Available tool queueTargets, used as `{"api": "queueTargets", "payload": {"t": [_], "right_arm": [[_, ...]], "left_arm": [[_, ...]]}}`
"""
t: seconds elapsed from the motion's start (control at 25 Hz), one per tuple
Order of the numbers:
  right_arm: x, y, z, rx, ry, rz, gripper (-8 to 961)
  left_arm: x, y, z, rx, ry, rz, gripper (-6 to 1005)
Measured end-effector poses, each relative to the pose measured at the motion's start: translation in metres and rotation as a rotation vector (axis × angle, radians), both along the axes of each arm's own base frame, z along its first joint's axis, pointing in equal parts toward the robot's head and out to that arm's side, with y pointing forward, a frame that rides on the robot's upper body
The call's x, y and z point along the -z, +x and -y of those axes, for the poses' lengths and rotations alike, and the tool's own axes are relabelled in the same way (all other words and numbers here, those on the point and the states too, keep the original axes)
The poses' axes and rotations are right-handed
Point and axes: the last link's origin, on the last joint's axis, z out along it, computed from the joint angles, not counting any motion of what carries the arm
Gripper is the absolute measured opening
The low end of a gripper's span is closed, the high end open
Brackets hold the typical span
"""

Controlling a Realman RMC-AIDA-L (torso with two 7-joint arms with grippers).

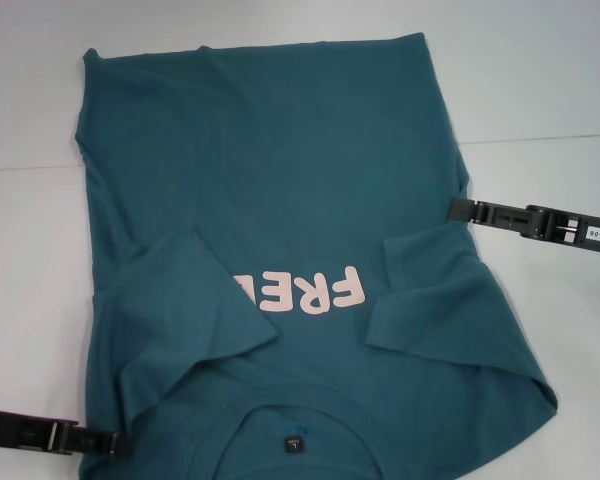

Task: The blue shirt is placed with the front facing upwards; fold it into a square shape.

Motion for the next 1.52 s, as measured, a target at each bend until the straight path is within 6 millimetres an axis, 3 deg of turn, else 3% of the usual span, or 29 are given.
{"api": "queueTargets", "payload": {"t": [0.2, 0.4, 0.84, 1.08, 1.52], "right_arm": [[0.0, 0.0, 0.0, 0.001, 0.0, -0.002, 940], [0.0, 0.0, 0.001, 0.001, 0.001, -0.003, 940], [-0.004, 0.002, 0.001, 0.011, 0.002, -0.009, 940], [-0.004, 0.002, 0.001, 0.012, 0.003, -0.009, 939], [-0.004, 0.016, 0.008, 0.092, -0.096, 0.038, 938]], "left_arm": [[0.0, -0.002, -0.002, -0.004, -0.008, -0.035, 727], [0.0, -0.003, -0.004, -0.013, -0.005, -0.057, 510], [-0.009, 0.012, -0.006, 0.006, -0.022, -0.012, 288], [-0.011, 0.013, -0.007, 0.005, -0.021, -0.013, 58], [-0.014, 0.011, -0.005, 0.002, -0.009, -0.013, 28]]}}
